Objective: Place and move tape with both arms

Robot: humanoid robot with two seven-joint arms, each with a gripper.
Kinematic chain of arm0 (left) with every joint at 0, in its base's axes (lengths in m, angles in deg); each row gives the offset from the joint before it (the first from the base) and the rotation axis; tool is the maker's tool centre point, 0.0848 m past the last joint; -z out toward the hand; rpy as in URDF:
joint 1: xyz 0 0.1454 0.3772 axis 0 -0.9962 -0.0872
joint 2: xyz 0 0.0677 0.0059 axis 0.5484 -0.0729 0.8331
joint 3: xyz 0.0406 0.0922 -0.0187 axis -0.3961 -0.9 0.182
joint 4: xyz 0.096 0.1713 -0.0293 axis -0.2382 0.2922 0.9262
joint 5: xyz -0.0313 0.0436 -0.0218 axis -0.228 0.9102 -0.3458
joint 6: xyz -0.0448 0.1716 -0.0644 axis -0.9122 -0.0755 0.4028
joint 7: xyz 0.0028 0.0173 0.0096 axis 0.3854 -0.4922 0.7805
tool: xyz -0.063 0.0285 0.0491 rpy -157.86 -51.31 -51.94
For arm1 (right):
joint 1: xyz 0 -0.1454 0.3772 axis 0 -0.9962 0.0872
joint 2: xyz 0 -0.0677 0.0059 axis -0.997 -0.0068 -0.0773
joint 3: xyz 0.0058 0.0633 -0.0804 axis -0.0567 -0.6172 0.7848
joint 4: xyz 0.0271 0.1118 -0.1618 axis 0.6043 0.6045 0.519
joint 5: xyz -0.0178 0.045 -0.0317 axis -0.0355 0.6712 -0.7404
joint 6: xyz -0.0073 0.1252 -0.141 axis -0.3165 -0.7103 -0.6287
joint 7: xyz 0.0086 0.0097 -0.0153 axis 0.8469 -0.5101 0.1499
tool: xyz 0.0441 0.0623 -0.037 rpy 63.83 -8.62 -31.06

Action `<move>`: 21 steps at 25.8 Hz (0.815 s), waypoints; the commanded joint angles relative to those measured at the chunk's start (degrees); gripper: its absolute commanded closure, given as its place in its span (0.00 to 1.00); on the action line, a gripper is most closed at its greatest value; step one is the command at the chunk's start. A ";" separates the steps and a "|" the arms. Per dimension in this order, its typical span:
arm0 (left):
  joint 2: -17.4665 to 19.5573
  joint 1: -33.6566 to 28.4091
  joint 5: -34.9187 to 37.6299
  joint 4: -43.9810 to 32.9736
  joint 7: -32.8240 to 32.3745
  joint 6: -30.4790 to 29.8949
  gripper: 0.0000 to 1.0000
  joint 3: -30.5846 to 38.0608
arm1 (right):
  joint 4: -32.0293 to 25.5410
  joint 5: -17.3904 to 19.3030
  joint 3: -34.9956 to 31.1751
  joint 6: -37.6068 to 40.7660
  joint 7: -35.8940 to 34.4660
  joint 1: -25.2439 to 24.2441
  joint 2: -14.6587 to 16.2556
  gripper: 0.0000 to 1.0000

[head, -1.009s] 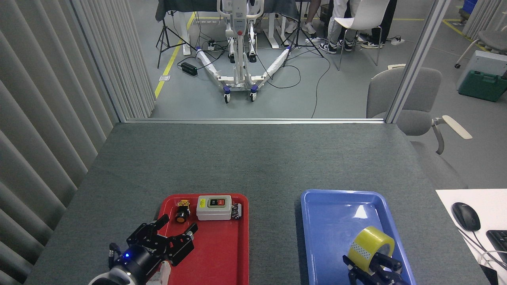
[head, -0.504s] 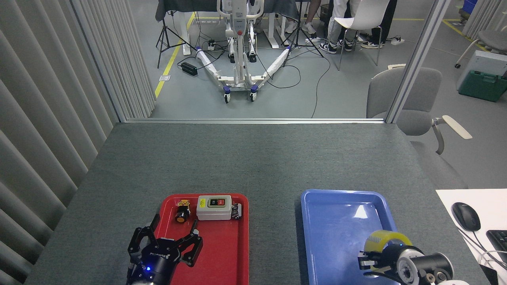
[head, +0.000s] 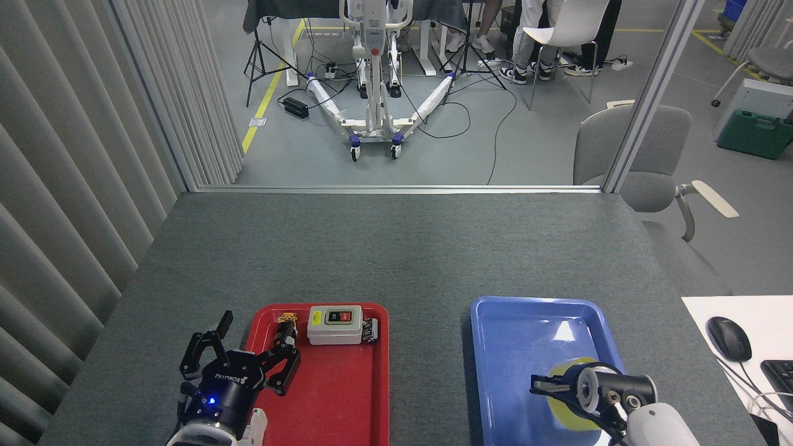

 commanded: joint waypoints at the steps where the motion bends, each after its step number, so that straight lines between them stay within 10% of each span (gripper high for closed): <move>1: 0.03 0.53 -0.01 -0.05 0.66 -3.91 0.00 0.73 | 0.29 -0.23 0.23 -0.44 -1.12 -0.27 0.26 0.00; 7: 0.12 0.62 -0.01 -0.14 3.82 -4.09 0.00 0.55 | -1.64 -0.14 -0.03 -0.26 -9.29 -0.97 0.17 0.00; 16: 0.21 0.36 -0.01 -0.49 5.84 -4.79 0.00 0.91 | -6.48 -4.80 -9.79 8.79 -64.57 -13.10 -1.33 0.00; 21: 0.65 0.36 -0.71 0.21 5.32 -8.13 0.00 1.87 | -6.30 -7.78 -13.21 21.01 -71.43 -18.99 -2.64 0.00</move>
